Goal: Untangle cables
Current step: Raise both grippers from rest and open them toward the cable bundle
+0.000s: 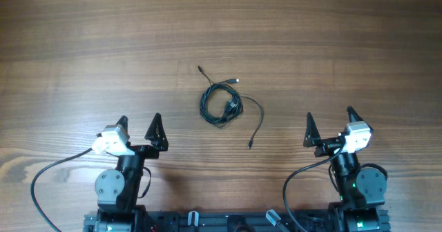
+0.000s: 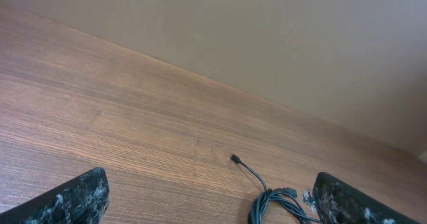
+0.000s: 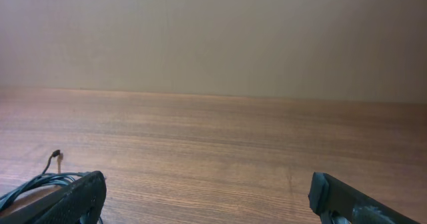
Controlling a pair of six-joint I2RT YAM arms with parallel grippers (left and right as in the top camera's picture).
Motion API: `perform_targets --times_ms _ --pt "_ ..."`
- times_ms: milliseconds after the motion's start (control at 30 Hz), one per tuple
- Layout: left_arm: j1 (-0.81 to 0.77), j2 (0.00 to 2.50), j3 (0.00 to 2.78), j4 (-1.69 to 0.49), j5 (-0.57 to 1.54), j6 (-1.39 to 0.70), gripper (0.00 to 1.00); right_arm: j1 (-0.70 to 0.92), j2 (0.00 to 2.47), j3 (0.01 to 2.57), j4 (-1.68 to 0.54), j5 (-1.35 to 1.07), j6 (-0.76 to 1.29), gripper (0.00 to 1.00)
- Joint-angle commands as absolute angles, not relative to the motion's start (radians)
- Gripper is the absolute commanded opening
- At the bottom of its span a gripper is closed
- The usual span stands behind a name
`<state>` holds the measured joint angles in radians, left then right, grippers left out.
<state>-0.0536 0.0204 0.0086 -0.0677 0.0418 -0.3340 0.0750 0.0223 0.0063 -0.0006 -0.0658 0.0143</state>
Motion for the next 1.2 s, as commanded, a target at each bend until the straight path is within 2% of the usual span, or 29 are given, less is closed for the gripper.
perform_targets --times_ms 0,1033,1167 --pt "-0.058 0.021 0.006 -0.076 0.025 -0.321 1.00 0.070 0.029 0.006 0.000 -0.052 0.027 1.00" --pt "-0.058 0.021 0.006 -0.076 0.032 -0.321 1.00 0.070 0.029 0.006 0.000 -0.052 0.028 1.00" --pt "-0.058 0.021 0.006 0.027 0.036 -0.323 1.00 0.070 0.029 0.006 0.005 -0.045 0.026 1.00"
